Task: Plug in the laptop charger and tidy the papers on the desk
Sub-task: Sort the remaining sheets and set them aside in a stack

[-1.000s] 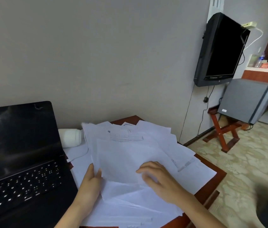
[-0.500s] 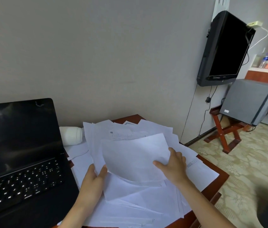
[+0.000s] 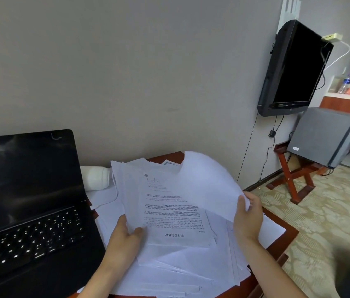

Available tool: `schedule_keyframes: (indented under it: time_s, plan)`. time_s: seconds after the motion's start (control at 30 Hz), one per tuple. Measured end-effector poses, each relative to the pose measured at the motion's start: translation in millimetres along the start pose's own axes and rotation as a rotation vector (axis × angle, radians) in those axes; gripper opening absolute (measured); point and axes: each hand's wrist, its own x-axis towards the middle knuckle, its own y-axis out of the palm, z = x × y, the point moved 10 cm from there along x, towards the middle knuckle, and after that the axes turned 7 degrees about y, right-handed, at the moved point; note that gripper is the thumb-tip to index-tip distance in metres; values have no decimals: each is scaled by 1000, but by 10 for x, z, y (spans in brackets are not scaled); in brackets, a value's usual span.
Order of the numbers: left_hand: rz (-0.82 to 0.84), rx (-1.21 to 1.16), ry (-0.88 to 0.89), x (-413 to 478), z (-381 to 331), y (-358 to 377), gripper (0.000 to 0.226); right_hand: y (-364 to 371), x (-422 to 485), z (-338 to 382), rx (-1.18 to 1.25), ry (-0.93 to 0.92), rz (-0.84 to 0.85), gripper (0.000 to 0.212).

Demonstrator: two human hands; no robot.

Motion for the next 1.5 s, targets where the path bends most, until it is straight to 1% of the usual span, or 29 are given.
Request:
schedule_keyframes:
  time_s: [0.07, 0.17, 0.23, 0.3, 0.37, 0.4, 0.47, 0.5, 0.57, 0.63, 0.67, 0.73, 0.8, 0.83, 0.9, 1.0, 1.07, 1.1, 1.17, 1.23, 1.27, 1.33, 1.43, 1.5]
  plan:
    - [-6, 4, 9, -8, -20, -2, 27, 0, -100, 333, -2, -210, 31, 17]
    - [-22, 0, 19, 1, -24, -2, 26, 204, -388, 696, -172, -522, 185, 29]
    - [-35, -16, 15, -11, -33, -18, 24, 393, -650, 740, -316, -716, 300, 29]
    - [-23, -38, 3, -28, -51, -15, 23, 619, -921, 591, -444, -849, 445, 31]
    - [-9, -82, -39, -28, -15, -16, 22, 784, -1126, 398, -464, -907, 600, 20]
    - [-6, -118, -64, -28, 15, -21, 25, 838, -1190, 351, -465, -905, 660, 20]
    - [-3, -242, -120, 10, 115, -28, 44, 923, -1248, 286, -502, -892, 745, 29]
    - [10, -293, -143, 7, 127, -7, 48, 939, -1269, 292, -514, -888, 769, 26]
    - [39, -287, -146, -12, 93, 30, 42, 936, -1343, 341, -521, -917, 791, 22]
    - [40, -159, -74, -4, 14, 16, 31, 913, -1392, 413, -507, -960, 772, 27]
    - [40, -107, -38, 9, -5, 11, 29, 893, -1388, 430, -501, -967, 746, 31]
    - [44, -25, 3, 15, -17, 10, 29, 826, -1313, 435, -476, -937, 659, 40]
    - [42, 2, 32, 16, -33, 6, 30, 733, -1154, 412, -448, -819, 553, 46]
    - [33, -11, 50, 12, -53, 0, 32, 694, -1060, 387, -440, -742, 511, 46]
    - [3, -72, 77, -18, -93, -27, 37, 638, -930, 334, -430, -615, 469, 39]
    - [-19, -110, 132, -56, -146, -58, 45, 625, -824, 230, -359, -390, 491, 33]
    - [-31, -96, 219, -75, -249, -88, 47, 605, -769, 177, -288, -255, 477, 30]
    - [-37, -83, 260, -95, -309, -102, 48, 585, -750, 161, -243, -192, 469, 32]
    - [-42, -66, 336, -155, -429, -108, 46, 584, -717, 169, -103, -73, 510, 41]
    - [-45, -44, 414, -259, -553, -95, 44, 590, -696, 206, 68, 51, 574, 41]
    - [-41, -33, 445, -326, -603, -84, 43, 576, -687, 259, 128, 77, 583, 36]
    - [-27, -12, 491, -434, -689, -63, 41, 518, -669, 451, 194, 65, 555, 25]
    - [-13, 33, 542, -536, -836, -72, 36, 443, -669, 738, 254, 54, 500, 26]
    - [-13, 55, 557, -547, -965, -106, 36, 409, -673, 954, 255, 10, 461, 26]
